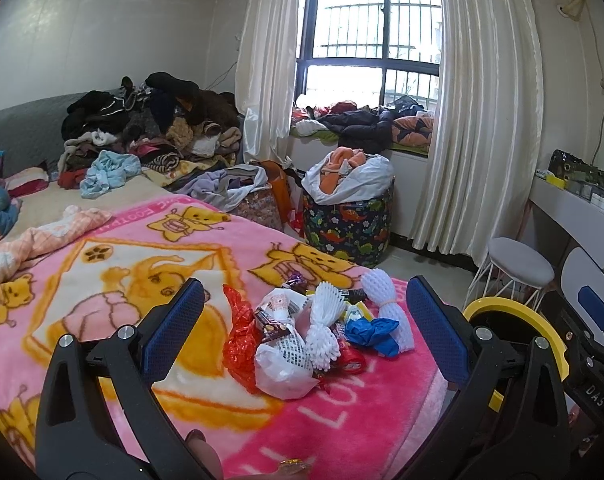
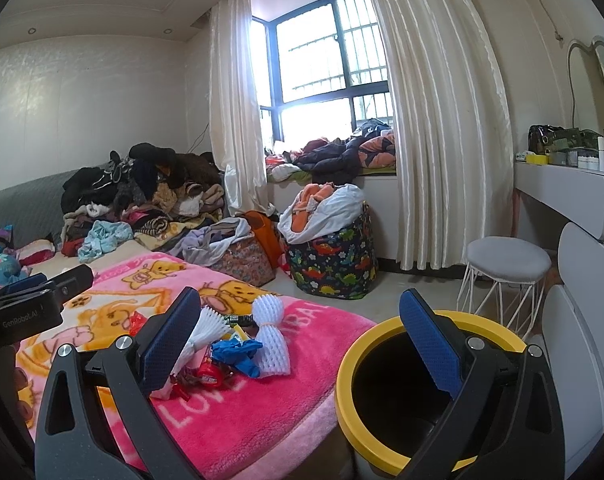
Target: Collect trash
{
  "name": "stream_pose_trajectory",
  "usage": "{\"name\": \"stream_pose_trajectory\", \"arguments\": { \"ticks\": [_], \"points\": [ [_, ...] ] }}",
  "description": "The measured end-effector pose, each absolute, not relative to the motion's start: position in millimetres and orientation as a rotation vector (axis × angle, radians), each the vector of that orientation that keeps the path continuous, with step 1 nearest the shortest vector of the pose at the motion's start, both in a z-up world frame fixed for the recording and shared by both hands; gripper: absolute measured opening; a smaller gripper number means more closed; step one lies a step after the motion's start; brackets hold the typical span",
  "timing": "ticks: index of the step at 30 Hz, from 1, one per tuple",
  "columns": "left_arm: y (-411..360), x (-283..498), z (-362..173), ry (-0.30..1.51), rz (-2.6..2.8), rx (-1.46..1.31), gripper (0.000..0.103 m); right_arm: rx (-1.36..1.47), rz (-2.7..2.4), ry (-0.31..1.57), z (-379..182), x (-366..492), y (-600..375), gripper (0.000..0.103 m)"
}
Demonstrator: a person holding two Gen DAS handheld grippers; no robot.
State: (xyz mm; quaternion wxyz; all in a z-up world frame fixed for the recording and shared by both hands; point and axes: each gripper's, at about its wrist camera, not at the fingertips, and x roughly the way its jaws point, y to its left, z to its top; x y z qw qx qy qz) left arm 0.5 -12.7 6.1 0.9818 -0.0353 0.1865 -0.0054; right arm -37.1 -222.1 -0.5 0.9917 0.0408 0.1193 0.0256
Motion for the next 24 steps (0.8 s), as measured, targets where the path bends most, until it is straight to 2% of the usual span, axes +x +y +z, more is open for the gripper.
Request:
{"name": "stream_pose_trajectory", "arguments": {
  "ticks": [24],
  "points": [
    [-5.3, 10.5, 2.7, 0.398, 0.002, -0.117, 0.093, 0.091, 0.096, 0.274, 0.3, -29.7, -225.0, 0.097]
  ]
}}
